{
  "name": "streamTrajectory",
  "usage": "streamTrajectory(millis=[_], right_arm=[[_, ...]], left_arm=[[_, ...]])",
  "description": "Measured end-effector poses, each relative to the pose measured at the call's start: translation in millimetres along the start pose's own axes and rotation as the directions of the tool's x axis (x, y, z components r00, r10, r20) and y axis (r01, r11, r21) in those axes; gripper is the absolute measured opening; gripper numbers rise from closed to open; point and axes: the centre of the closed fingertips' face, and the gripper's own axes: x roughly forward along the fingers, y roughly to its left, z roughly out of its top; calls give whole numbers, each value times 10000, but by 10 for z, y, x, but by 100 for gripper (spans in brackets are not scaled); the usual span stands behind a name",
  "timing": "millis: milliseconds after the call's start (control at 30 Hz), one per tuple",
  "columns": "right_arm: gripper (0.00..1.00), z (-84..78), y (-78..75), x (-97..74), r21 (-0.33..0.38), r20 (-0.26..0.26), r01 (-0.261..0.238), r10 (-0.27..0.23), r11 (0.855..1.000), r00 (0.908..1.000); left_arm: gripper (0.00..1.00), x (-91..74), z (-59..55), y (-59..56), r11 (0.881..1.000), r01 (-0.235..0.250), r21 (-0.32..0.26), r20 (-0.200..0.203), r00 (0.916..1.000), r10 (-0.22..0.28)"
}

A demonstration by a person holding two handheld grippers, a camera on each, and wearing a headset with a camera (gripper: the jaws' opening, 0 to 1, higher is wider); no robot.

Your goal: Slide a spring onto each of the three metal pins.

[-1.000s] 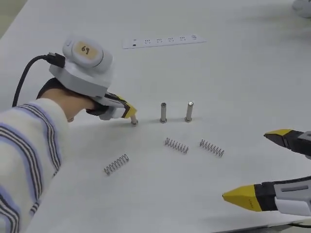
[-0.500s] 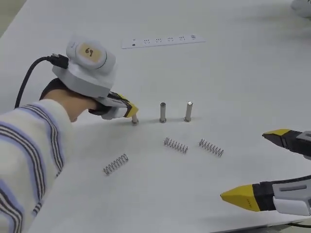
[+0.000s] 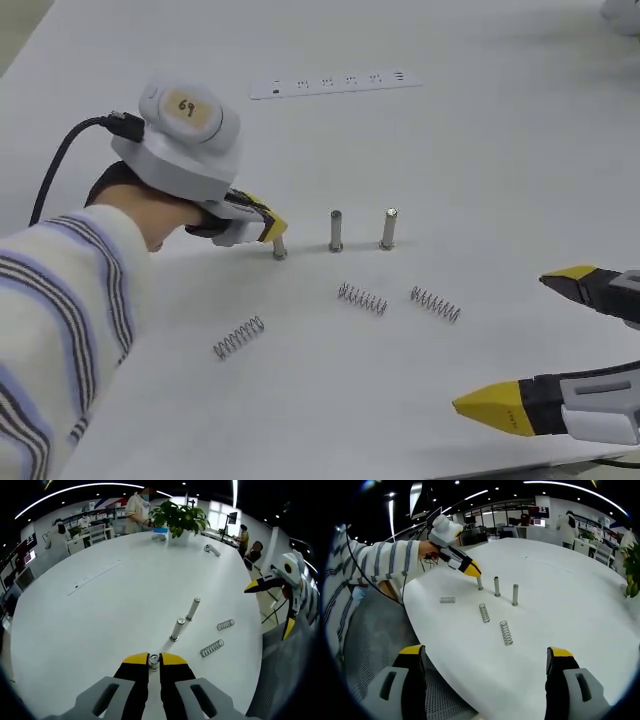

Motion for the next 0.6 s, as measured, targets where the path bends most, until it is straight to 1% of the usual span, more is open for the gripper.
streamTrajectory(millis=[233, 367, 433, 600], right_arm=[[99, 1, 4, 0, -83, -34, 14, -15, 10000, 10000], [99, 14, -19, -9, -16, 10, 105, -105, 9999, 9999], [99, 20, -19, -13, -32, 26, 84, -84, 10000, 10000], [99, -21, -15, 3, -157, -194, 120, -123, 9998, 9997]], left_arm=[[0, -7, -7, -26, 9997, 28, 249, -48, 10000, -27], [0, -7, -2, -21, 9993, -93, 362, -8, 10000, 93], [0, -6, -1, -39, 9988, -63, 477, -5, 10000, 63], [0, -13, 5, -38, 9987, -116, 499, 30, 9999, 115]])
